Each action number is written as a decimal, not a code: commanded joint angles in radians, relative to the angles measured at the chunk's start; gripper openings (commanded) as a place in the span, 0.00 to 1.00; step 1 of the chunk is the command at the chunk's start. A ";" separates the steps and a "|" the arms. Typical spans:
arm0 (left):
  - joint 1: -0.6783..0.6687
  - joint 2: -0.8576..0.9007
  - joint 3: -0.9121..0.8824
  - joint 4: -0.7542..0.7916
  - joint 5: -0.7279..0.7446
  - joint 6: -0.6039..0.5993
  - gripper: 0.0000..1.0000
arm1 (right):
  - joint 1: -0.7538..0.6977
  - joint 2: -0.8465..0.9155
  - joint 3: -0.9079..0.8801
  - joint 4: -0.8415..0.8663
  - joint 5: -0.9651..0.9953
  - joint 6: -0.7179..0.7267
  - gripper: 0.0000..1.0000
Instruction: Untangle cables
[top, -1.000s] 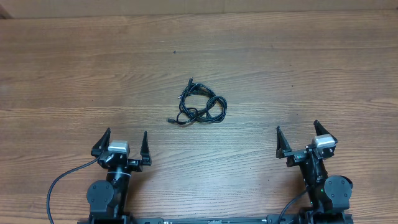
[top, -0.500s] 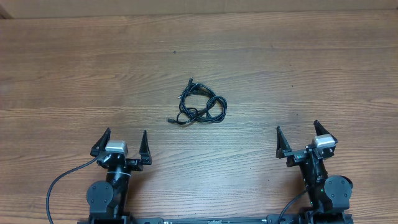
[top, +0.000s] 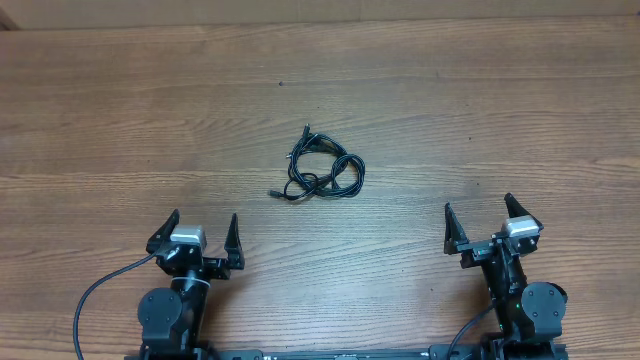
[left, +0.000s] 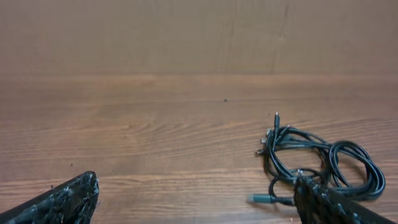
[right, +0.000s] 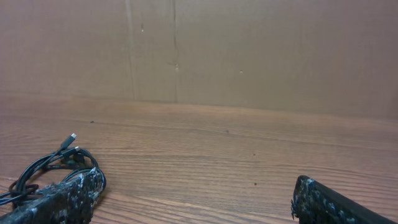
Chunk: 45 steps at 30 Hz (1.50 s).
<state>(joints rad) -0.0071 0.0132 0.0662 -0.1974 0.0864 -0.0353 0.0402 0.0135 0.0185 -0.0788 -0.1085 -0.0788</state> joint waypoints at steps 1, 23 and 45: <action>-0.006 -0.008 0.054 -0.032 0.018 -0.005 1.00 | 0.005 -0.011 -0.011 0.005 -0.008 -0.001 1.00; -0.006 0.204 0.196 -0.124 0.018 0.058 1.00 | 0.005 -0.011 -0.011 0.005 -0.008 -0.001 1.00; -0.006 0.871 0.482 -0.197 0.045 0.058 1.00 | 0.005 -0.011 -0.011 0.005 -0.008 -0.001 1.00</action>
<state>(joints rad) -0.0071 0.8387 0.4980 -0.3855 0.1127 0.0029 0.0402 0.0128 0.0185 -0.0788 -0.1085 -0.0788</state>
